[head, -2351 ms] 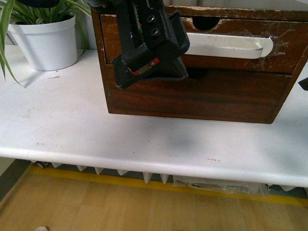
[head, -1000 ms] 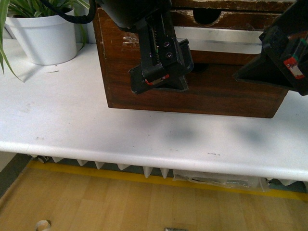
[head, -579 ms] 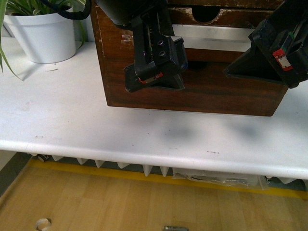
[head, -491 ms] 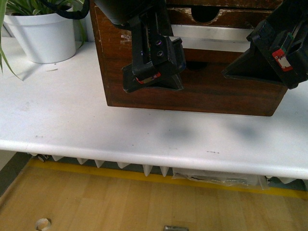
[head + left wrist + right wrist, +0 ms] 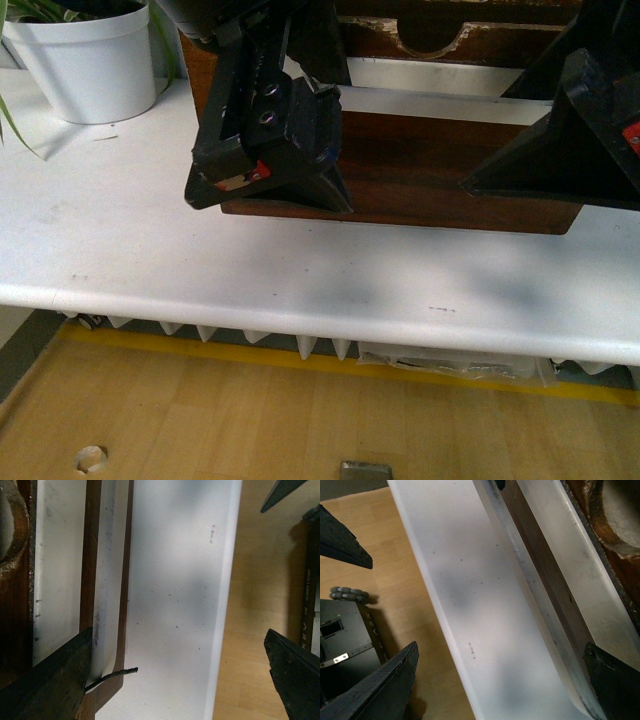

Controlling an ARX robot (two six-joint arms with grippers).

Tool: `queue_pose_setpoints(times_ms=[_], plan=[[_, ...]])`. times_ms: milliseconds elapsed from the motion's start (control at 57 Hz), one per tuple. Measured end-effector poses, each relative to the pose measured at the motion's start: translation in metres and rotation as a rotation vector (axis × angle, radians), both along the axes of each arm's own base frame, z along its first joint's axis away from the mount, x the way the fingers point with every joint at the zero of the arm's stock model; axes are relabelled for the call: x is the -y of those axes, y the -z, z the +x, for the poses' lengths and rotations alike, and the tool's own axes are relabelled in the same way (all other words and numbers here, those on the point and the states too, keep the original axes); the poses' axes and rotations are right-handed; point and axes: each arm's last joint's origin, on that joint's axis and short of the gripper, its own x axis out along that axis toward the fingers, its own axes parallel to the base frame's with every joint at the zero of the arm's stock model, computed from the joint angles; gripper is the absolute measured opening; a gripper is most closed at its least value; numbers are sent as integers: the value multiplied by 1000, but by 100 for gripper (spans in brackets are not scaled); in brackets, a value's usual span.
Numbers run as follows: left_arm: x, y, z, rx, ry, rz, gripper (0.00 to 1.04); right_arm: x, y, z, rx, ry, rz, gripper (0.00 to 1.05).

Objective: Open drawer

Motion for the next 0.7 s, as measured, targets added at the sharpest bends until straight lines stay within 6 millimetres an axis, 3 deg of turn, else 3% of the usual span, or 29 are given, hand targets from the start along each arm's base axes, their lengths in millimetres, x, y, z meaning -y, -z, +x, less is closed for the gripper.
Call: queue_pose_setpoints(times_ms=[193,474,702], plan=[[-5,-2,-26,-44,64,49,99,-4,1,-21,-44,-73,-1,96],[-12,-5,-46,-74,102,57,99,-12,-3,-41,-61,-118,-8,96],[-15,-6,-53,-16,60,-14,99,-14,-5,-44,6,-120,20,96]])
